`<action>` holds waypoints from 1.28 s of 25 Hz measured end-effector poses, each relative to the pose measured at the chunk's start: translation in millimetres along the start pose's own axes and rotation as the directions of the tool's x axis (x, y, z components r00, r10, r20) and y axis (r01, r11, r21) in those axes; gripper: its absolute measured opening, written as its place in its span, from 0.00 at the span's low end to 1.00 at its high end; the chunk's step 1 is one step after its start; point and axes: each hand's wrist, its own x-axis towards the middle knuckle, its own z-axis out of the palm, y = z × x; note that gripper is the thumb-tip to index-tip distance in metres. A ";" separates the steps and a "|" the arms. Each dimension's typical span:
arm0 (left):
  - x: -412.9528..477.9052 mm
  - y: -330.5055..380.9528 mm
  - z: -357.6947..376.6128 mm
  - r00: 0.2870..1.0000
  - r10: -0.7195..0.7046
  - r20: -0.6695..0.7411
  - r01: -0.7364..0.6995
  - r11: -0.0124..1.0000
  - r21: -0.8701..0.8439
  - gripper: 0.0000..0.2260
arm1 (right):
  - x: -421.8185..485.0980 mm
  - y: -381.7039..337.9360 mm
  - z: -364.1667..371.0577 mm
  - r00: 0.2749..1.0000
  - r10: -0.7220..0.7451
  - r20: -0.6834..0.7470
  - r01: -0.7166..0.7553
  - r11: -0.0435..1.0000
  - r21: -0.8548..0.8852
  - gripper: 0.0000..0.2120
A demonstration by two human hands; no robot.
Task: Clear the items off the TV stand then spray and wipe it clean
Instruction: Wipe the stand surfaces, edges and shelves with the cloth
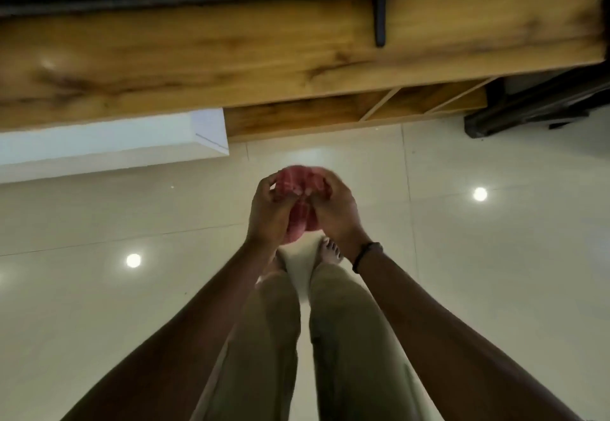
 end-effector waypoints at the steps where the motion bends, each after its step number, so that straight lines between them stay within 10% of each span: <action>1: -23.3 20.4 -12.4 0.999 0.051 -0.004 -0.050 0.997 0.058 0.19 | -20.0 -26.0 -6.3 0.999 -0.048 0.020 0.050 0.995 -0.084 0.18; 8: -149.1 230.5 -103.4 0.966 0.224 0.133 -0.247 0.949 0.194 0.21 | -125.0 -260.0 -62.4 0.958 -0.225 0.176 0.274 0.901 -0.337 0.13; 14: -229.0 367.3 -153.8 0.895 0.421 0.145 -0.443 0.878 0.184 0.20 | -201.3 -397.2 -106.5 0.889 -0.370 0.269 0.455 0.780 -0.430 0.28; 23: -283.8 474.2 -126.7 0.658 0.709 0.252 -0.702 0.457 0.547 0.10 | -263.9 -472.5 -202.8 0.752 -0.651 0.103 0.524 0.494 -0.694 0.09; 32: -332.5 545.3 20.4 0.529 0.740 0.415 -0.820 0.572 0.027 0.08 | -288.2 -472.5 -369.1 0.706 -0.699 -0.109 0.586 0.664 -0.465 0.07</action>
